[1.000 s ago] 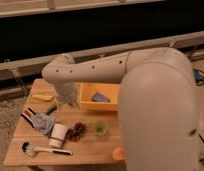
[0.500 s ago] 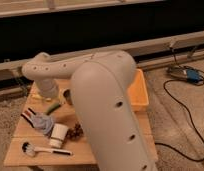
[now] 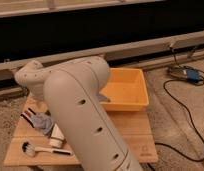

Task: Place pepper in metal cup

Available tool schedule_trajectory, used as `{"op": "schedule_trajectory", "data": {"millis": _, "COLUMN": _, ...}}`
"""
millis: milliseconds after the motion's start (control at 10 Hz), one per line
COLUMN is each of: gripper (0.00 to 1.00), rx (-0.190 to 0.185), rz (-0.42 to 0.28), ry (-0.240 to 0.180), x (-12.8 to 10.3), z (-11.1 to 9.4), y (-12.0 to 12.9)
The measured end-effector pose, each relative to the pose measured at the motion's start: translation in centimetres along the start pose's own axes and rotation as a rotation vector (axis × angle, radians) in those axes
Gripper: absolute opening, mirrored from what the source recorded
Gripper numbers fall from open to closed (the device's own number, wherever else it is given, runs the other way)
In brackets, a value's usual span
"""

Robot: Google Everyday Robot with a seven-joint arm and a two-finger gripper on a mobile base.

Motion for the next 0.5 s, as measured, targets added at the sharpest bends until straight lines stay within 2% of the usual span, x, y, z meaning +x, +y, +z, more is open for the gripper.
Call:
{"op": "schedule_trajectory", "data": {"millis": 200, "gripper": 0.65, "rx": -0.018, "rz": 0.005, "ry": -0.025, "x": -0.1, "z": 1.3, "y": 0.0}}
{"op": "schedule_trajectory", "data": {"millis": 500, "gripper": 0.65, "rx": -0.05, "rz": -0.007, "ry": -0.017, "x": -0.5, "z": 3.1, "y": 0.2}}
